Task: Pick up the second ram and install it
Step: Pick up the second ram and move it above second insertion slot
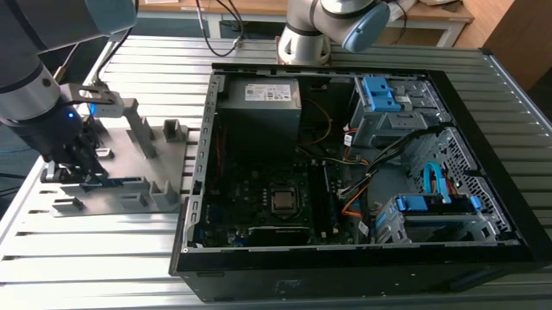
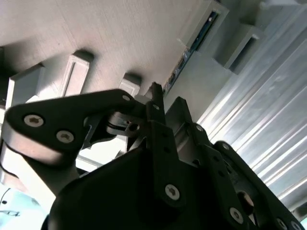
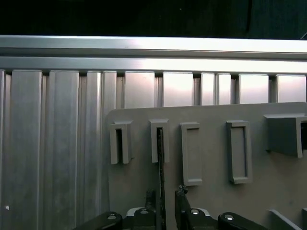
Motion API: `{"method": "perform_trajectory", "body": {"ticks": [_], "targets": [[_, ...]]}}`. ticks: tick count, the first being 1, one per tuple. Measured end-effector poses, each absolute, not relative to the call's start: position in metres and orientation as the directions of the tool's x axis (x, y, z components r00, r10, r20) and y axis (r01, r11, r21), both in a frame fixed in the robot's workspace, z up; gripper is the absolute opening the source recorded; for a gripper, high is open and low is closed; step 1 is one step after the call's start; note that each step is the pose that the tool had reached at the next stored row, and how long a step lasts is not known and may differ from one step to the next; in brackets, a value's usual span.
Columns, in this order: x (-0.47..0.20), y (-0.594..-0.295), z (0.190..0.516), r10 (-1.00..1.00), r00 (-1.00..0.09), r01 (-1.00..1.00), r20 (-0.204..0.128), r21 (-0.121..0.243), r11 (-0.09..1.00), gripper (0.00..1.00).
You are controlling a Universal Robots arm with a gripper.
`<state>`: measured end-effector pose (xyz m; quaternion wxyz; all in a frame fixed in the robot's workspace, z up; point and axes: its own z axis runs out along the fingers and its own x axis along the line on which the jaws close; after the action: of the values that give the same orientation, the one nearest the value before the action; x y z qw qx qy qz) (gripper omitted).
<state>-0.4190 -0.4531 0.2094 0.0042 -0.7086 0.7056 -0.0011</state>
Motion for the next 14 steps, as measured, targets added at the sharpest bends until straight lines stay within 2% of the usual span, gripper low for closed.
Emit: {"method": "perform_trajectory", "body": {"ticks": [5,14], "targets": [[-0.415,-0.453,0.203,-0.999,0.039,-0.999,0.008,-0.003,-0.039,0.30],[-0.405,-0.452,0.192,-0.999,0.044,-0.999,0.004,0.000,-0.044,0.30]]}}
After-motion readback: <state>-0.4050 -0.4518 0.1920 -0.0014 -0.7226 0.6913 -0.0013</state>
